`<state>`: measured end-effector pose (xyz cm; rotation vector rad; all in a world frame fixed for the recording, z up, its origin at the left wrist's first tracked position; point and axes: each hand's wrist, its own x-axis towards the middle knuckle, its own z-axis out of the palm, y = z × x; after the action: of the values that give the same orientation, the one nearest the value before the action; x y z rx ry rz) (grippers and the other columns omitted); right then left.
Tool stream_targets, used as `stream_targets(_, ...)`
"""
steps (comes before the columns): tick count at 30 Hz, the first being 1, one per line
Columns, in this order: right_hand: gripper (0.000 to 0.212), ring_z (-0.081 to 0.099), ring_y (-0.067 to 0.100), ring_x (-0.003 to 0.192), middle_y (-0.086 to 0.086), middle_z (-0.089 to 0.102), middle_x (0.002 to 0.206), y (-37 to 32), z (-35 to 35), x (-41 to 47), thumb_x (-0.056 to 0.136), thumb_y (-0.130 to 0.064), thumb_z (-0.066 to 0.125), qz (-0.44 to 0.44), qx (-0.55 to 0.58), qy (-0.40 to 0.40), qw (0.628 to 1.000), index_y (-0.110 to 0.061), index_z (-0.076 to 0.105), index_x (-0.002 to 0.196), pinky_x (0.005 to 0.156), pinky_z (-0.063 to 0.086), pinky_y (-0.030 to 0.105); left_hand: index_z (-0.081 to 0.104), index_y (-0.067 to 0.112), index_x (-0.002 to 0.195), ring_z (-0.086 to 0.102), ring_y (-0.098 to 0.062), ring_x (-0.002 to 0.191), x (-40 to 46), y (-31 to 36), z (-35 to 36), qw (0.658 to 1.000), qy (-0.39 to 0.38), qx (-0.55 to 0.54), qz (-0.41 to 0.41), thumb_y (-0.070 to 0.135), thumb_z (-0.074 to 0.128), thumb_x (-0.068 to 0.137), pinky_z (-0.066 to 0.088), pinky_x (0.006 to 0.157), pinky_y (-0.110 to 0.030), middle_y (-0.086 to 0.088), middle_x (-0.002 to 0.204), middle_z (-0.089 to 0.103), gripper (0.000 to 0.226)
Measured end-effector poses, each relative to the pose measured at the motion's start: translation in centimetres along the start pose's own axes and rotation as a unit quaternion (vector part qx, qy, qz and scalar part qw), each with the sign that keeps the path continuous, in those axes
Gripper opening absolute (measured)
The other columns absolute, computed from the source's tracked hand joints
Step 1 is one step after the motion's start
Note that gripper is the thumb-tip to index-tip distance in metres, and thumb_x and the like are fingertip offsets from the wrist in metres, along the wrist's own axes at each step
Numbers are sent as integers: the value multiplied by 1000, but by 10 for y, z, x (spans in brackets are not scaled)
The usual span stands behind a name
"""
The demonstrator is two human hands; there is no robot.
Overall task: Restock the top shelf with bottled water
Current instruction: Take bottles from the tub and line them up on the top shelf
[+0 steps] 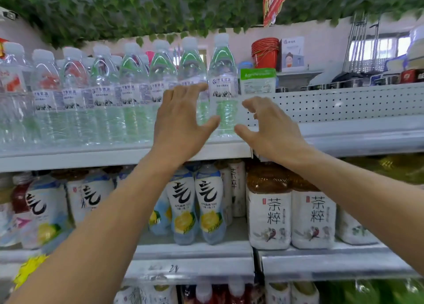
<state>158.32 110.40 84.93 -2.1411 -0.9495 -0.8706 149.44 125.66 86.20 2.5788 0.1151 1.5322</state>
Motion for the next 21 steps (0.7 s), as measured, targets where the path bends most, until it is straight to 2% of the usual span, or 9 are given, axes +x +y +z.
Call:
stream_targets(3, 33, 55, 14, 112, -8, 56, 126, 12, -15, -41, 94, -38, 58, -44, -30, 13, 999, -26, 57, 125, 83, 40, 32, 50, 27, 137, 45, -15, 126, -56, 25, 10, 999, -7, -53, -12, 38, 65, 90, 40, 99, -32, 4, 133, 53, 50)
stream_targets(6, 23, 59, 17, 99, -5, 62, 110, 31, -21, -85, 93, -33, 59, -61, -5, 9, 998, -21, 63, 112, 80, 48, 38, 57, 25, 129, 55, -15, 114, -107, 49, 24, 996, -35, -83, -23, 40, 62, 88, 49, 94, -40, 5, 121, 60, 44)
stream_targets(9, 17, 61, 17, 88, -3, 65, 99, 57, -17, -134, 92, -28, 60, -50, 36, -36, 997, -18, 66, 104, 78, 52, 42, 59, 28, 122, 60, -12, 93, -155, 72, 41, 989, -89, -103, -50, 43, 62, 87, 54, 79, -40, 9, 108, 63, 39)
stream_targets(12, 16, 61, 17, 82, -7, 63, 88, 89, -6, -191, 93, -29, 59, -10, 48, -123, 991, -19, 66, 103, 73, 52, 38, 61, 30, 118, 61, -7, 82, -211, 89, 64, 966, -188, -135, -119, 38, 67, 89, 54, 75, -38, 15, 94, 64, 30)
stream_targets(15, 13, 63, 20, 85, -6, 64, 85, 130, 17, -261, 91, -31, 60, 70, 52, -251, 964, -23, 67, 99, 74, 52, 36, 63, 30, 112, 63, -4, 77, -288, 100, 97, 915, -289, -172, -223, 35, 70, 87, 55, 76, -38, 17, 87, 66, 26)
stream_targets(17, 8, 65, 21, 84, -6, 66, 83, 158, 38, -316, 89, -30, 63, 121, 65, -325, 936, -24, 67, 92, 74, 53, 37, 63, 33, 106, 62, 4, 71, -349, 106, 119, 871, -344, -191, -294, 32, 72, 86, 55, 75, -32, 19, 83, 66, 21)
stream_targets(19, 9, 66, 22, 82, -2, 70, 82, 185, 58, -373, 87, -26, 64, 195, 80, -398, 893, -19, 69, 87, 75, 54, 37, 64, 30, 105, 61, 7, 69, -410, 110, 141, 809, -413, -202, -368, 30, 71, 87, 53, 71, -24, 15, 86, 68, 20)
stream_targets(21, 10, 66, 21, 79, 0, 71, 80, 211, 80, -433, 84, -23, 62, 270, 97, -452, 845, -17, 69, 81, 75, 54, 37, 66, 29, 104, 66, -5, 77, -472, 112, 166, 742, -464, -204, -439, 29, 72, 86, 54, 74, -27, 6, 96, 70, 19)
